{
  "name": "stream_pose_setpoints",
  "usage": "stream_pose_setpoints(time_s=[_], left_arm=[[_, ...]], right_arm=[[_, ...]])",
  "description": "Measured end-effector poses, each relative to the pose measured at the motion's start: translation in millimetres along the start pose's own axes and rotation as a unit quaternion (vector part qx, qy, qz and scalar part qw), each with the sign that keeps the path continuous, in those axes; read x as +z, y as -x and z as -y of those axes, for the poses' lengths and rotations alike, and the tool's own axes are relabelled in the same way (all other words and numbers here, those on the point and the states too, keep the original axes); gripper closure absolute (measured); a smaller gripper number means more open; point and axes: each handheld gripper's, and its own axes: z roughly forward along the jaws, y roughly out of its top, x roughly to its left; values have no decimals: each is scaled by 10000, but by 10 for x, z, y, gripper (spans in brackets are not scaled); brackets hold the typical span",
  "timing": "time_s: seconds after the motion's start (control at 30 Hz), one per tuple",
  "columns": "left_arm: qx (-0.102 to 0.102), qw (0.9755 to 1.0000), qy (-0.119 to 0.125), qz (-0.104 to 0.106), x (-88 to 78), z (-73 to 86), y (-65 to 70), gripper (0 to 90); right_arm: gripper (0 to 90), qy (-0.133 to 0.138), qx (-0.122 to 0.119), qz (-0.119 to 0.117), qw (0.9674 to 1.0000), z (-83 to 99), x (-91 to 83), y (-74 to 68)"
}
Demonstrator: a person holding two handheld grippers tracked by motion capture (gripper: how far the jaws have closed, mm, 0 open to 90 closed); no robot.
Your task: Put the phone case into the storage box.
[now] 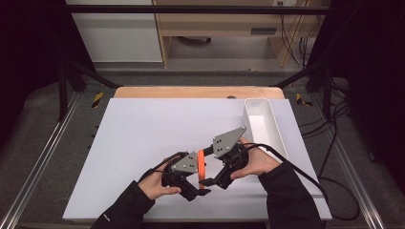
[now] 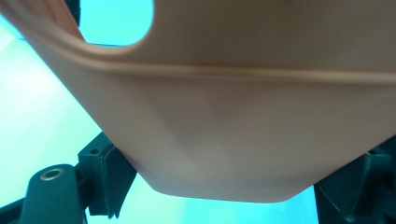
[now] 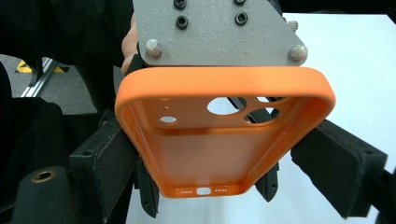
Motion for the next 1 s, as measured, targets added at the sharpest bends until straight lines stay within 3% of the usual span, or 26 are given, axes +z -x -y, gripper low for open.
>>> stream_pose_setpoints(time_s=[0.73, 1.0], left_arm=[[-25, 10000, 67, -25, 0, 12, -3, 145], [-117, 9997, 129, -157, -23, 24, -13, 70]], right_arm=[[167, -44, 74, -1, 10000, -11, -10, 11], [166, 22, 77, 72, 9999, -21, -49, 23]])
